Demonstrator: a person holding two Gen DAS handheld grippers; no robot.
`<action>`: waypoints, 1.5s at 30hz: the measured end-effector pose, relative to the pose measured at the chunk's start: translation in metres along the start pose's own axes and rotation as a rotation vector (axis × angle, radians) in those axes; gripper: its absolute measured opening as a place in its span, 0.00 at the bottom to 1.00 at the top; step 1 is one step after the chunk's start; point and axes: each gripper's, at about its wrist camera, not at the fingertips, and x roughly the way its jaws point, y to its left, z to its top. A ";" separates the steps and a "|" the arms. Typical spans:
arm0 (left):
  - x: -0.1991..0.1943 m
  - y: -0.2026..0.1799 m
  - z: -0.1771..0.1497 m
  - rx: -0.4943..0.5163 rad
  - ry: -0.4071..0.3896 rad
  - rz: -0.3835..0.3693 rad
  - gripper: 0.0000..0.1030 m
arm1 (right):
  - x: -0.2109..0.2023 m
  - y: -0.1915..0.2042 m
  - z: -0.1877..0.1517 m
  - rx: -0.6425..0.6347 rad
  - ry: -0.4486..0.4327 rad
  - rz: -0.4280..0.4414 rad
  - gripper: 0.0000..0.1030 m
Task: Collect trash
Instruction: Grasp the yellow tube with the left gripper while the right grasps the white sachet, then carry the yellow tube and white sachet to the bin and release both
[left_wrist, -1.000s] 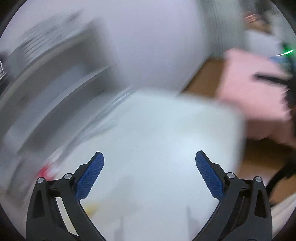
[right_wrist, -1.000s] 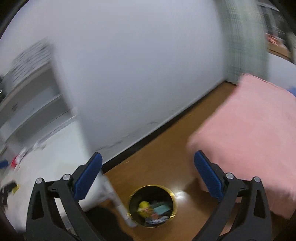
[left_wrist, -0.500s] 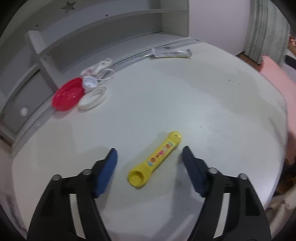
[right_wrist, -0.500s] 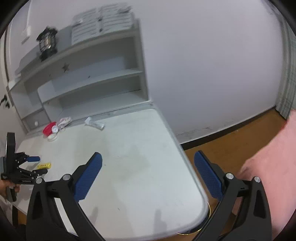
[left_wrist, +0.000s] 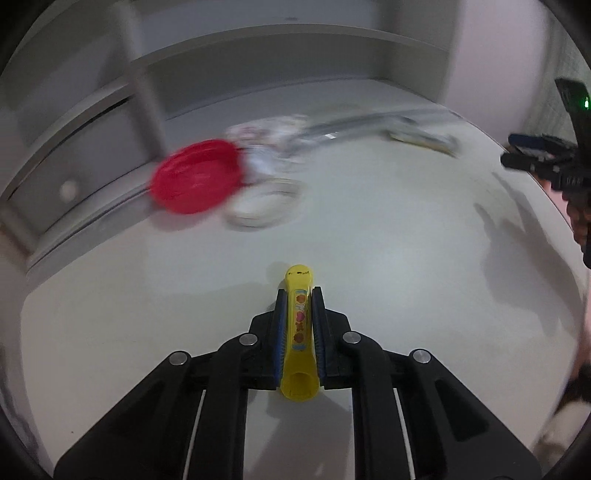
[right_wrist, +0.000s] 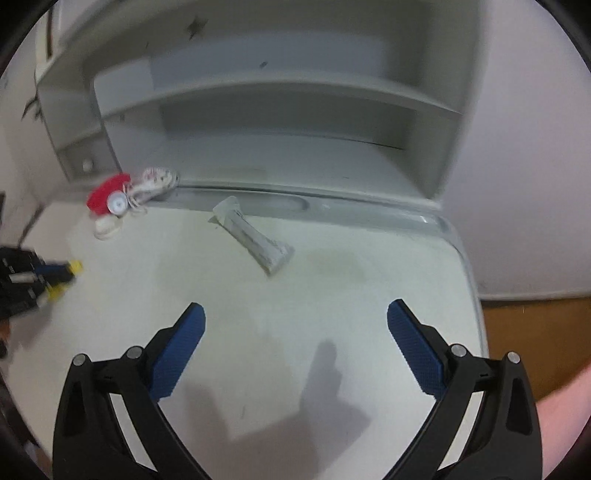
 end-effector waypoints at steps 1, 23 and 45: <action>0.000 0.007 0.002 -0.027 -0.002 0.004 0.12 | 0.012 0.002 0.010 -0.029 0.015 0.008 0.89; -0.013 0.026 0.019 -0.155 -0.091 0.005 0.12 | 0.051 0.035 0.041 -0.121 0.102 0.203 0.16; -0.076 -0.193 0.037 0.171 -0.223 -0.371 0.12 | -0.142 -0.033 -0.102 0.147 -0.071 0.152 0.16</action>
